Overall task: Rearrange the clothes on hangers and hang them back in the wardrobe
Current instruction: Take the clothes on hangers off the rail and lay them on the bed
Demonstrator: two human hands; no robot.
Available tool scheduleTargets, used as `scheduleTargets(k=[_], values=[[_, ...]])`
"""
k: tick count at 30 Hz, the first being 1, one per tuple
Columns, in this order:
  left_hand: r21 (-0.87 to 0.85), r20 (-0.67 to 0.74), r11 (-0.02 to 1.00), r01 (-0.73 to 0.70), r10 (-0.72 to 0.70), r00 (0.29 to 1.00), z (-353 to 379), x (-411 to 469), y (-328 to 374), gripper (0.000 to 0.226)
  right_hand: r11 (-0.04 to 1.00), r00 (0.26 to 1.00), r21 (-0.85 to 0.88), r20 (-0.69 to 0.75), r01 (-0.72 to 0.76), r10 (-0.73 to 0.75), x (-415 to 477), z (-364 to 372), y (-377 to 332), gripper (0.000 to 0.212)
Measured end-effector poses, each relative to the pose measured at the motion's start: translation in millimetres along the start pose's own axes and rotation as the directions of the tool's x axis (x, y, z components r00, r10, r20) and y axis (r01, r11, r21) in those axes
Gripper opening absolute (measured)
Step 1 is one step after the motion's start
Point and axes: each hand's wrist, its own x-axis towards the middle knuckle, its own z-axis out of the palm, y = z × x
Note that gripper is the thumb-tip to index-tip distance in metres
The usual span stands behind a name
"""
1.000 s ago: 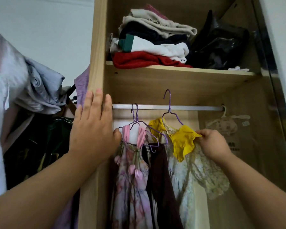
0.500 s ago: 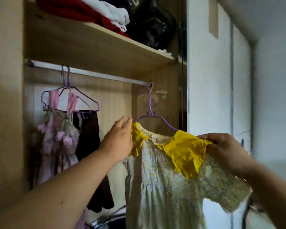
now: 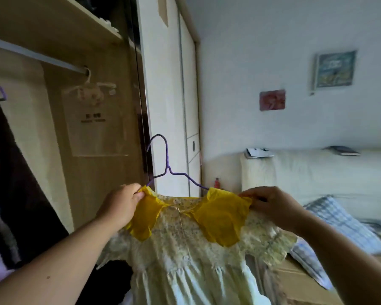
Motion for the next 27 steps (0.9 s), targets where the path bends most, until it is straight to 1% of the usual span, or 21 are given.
scheduleTargets(k=[2,4,6,7,9,11,13,16,17,19,23,26,27], values=[[-0.025,-0.012,0.999,-0.048,0.047,0.999,-0.5,-20.5,4.6,0.017,0.996,0.997,0.055,-0.018,-0.077,0.078,-38.0,5.2,2.0,0.02],[-0.049,-0.014,0.99,-0.131,0.131,0.991,-1.0,-47.1,11.0,0.014,0.989,0.989,0.085,-0.072,-0.122,0.128,-79.5,16.9,-3.0,0.021],[-0.081,-0.014,0.975,-0.207,0.207,0.978,-0.8,-76.3,17.1,0.01,0.988,0.981,0.016,-0.117,-0.155,0.156,-120.6,35.9,-7.0,0.024],[-0.093,-0.015,0.966,-0.242,0.242,0.97,0.0,-87.7,19.6,0.01,0.982,0.977,-0.025,-0.109,-0.187,0.183,-139.2,47.0,-7.1,0.024],[-0.121,0.033,0.948,-0.294,0.3,0.954,5.0,-111.9,24.8,0.011,0.956,0.958,-0.08,-0.068,-0.284,0.279,-182.6,69.7,2.7,0.028],[-0.161,0.119,0.928,-0.335,0.355,0.927,16.3,-136.8,34.7,0.013,0.917,0.918,-0.055,-0.06,-0.395,0.392,-229.8,87.6,20.8,0.028],[-0.184,0.182,0.9,-0.395,0.427,0.886,33.1,-158.3,49.6,0.017,0.867,0.865,-0.003,-0.073,-0.498,0.496,-273.7,99.2,31.7,0.028],[-0.201,0.312,0.851,-0.486,0.526,0.791,63.5,-195.1,82.8,0.018,0.752,0.747,0.044,-0.09,-0.658,0.659,-340.8,107.1,46.1,0.037],[-0.215,0.353,0.838,-0.501,0.545,0.76,73.8,-207.1,92.6,0.017,0.722,0.717,0.06,-0.089,-0.689,0.691,-362.4,108.5,51.8,0.037],[-0.271,0.432,0.799,-0.537,0.599,0.674,99.3,-240.2,120.5,0.018,0.648,0.639,0.123,-0.106,-0.752,0.762,-415.3,103.4,62.0,0.036],[-0.36,0.534,0.7,-0.617,0.697,0.479,141.1,-313.4,194.5,0.022,0.455,0.425,0.26,-0.163,-0.852,0.89,-523.2,85.0,78.8,0.031],[-0.439,0.562,0.618,-0.652,0.755,0.337,162.3,-367.5,260.0,0.028,0.331,0.262,0.344,-0.233,-0.879,0.937,-594.7,65.3,87.7,0.022],[-0.459,0.565,0.597,-0.659,0.768,0.302,167.2,-382.2,280.0,0.028,0.304,0.224,0.37,-0.245,-0.878,0.943,-613.2,58.6,90.8,0.018]])
